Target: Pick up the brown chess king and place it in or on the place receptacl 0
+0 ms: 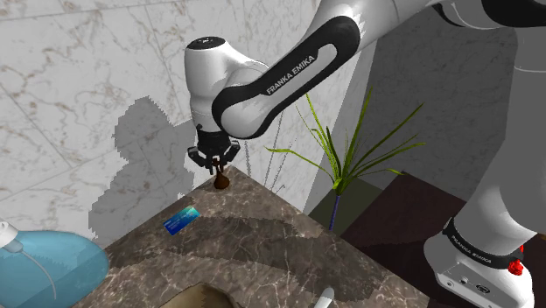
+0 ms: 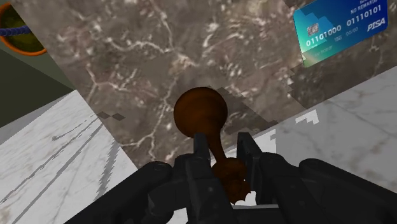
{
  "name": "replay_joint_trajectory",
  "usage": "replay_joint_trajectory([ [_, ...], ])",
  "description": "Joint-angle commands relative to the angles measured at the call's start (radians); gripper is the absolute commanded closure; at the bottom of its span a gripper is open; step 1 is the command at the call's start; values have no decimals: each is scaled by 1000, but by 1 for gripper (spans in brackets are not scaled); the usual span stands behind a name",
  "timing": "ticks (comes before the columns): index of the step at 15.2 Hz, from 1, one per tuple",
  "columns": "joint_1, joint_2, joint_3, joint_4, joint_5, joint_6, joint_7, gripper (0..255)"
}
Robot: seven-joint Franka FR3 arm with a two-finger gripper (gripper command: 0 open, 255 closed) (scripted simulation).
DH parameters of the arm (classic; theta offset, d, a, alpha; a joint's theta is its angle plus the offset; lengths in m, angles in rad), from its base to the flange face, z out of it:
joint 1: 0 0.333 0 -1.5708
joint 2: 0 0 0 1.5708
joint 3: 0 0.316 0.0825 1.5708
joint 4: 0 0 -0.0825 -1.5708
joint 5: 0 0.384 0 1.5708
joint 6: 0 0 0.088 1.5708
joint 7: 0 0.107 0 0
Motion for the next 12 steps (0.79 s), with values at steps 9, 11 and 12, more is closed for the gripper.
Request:
replay_joint_trajectory([
  [9, -13, -62, 21, 56, 47, -111, -34, 255],
  [11, -15, -72, 24, 70, 55, -134, -40, 255],
  [12, -16, -77, 25, 77, 59, -145, -43, 255],
])
